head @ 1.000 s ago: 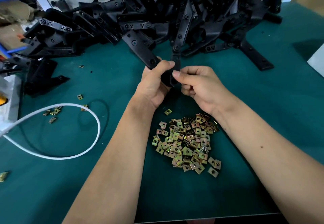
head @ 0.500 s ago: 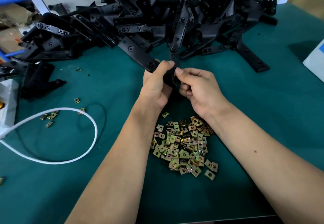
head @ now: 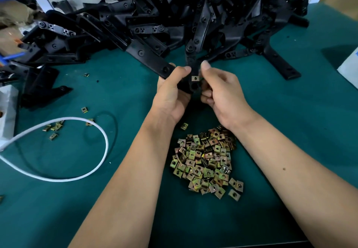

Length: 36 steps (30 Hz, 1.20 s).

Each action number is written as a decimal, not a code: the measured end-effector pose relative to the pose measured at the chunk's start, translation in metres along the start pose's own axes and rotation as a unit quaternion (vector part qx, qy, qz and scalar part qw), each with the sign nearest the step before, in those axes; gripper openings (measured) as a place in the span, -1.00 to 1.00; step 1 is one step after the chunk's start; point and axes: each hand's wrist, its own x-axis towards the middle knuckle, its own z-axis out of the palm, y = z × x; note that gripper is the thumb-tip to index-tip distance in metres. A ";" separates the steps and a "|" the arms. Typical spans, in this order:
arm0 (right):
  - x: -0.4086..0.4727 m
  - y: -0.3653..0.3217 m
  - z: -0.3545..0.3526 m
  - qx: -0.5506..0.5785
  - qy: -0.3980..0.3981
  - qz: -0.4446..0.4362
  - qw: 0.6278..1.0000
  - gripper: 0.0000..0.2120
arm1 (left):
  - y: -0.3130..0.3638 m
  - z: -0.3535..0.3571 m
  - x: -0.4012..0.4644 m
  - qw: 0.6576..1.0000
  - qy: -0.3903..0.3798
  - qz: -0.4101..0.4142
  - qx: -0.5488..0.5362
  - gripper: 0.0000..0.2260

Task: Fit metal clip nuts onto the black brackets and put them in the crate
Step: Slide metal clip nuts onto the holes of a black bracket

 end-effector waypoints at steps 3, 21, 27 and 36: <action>0.007 -0.003 -0.009 -0.214 0.014 -0.039 0.976 -0.85 | 0.005 -0.005 0.000 1.000 0.014 -0.010 -0.020 -0.75; 0.002 -0.006 -0.013 -0.102 -0.070 -0.027 0.992 -0.83 | 0.015 -0.017 0.002 0.999 -0.042 -0.015 -0.001 -0.75; -0.003 -0.005 -0.006 -0.084 -0.064 -0.013 0.994 -0.86 | 0.012 -0.016 0.002 0.999 -0.035 -0.008 0.037 -0.73; -0.008 -0.003 0.000 0.027 -0.026 0.035 0.999 -0.79 | 0.004 -0.015 0.005 0.997 -0.033 -0.041 0.047 -0.75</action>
